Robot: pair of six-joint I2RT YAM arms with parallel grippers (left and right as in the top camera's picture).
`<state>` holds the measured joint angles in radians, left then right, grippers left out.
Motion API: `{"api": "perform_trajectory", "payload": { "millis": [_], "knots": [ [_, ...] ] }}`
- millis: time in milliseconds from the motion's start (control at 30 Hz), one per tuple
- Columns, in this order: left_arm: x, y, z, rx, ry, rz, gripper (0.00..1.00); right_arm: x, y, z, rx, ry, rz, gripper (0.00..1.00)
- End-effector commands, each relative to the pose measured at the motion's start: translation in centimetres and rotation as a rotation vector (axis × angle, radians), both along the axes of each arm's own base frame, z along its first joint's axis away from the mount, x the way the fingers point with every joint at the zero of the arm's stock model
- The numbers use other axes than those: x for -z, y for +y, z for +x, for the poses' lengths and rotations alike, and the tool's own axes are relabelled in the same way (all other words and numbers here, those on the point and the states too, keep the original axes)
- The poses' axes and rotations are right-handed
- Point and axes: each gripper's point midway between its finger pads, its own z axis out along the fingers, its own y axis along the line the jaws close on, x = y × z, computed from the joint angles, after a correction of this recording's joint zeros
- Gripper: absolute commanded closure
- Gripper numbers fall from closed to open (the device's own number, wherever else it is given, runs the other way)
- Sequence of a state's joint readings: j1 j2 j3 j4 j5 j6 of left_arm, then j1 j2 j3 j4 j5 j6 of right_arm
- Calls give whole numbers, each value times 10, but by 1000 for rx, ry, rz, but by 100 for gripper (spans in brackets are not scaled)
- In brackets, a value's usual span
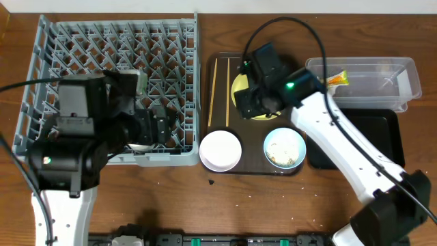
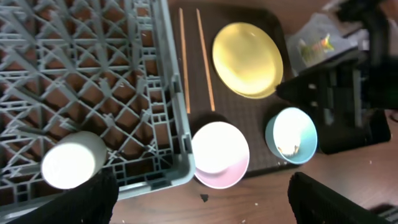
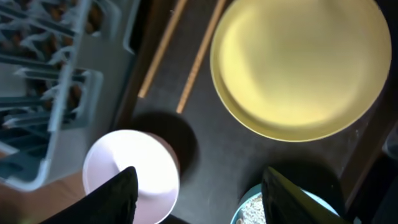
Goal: Sort waste into correct bins and load items into the dishwasher
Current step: 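Move the left gripper from the rack toward the chopsticks on the tray, then grasp one wooden chopstick with the left gripper and drop it into the rack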
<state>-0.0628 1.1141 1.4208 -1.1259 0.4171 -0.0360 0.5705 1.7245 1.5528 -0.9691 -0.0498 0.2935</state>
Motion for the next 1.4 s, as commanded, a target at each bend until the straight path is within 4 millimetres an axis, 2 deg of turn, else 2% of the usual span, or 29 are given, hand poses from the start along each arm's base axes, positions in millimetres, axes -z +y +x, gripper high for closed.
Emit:
{"api": "perform_trajectory", "payload": {
  "millis": [0,100,200,300,400,500,667,767,833,900,1033,1100,1233,1367],
  "knots": [
    [6,-17,1,78,27,4,13,32,-20,-5,148,97,-99,41],
    [19,-20,2,86,66,65,14,44,-26,-12,135,146,-143,39],
    [27,-17,8,63,75,130,14,45,-23,-12,130,149,-136,40],
    [33,-10,18,-61,105,156,17,45,-22,-11,128,146,-128,41],
    [42,-15,23,-97,136,163,17,47,-20,-8,128,139,-124,48],
    [54,-26,30,-89,161,190,17,49,-22,-5,137,146,-115,48],
    [77,-40,36,-49,213,258,17,42,2,-4,36,180,41,53],
    [78,-50,45,-21,183,257,18,47,-16,-3,154,197,-12,57],
    [79,-57,52,-2,159,255,22,48,-28,1,231,206,-20,58],
    [82,-66,59,22,140,258,26,46,-38,7,275,216,4,64],
    [98,-82,76,60,123,289,28,35,-48,15,240,231,96,72],
    [112,-94,84,80,133,295,32,22,-52,16,197,216,143,74],
    [144,-117,94,123,164,315,41,-12,-67,17,192,139,203,73],
    [177,-133,101,151,202,338,49,-50,-77,13,189,35,239,71]
  ]
}}
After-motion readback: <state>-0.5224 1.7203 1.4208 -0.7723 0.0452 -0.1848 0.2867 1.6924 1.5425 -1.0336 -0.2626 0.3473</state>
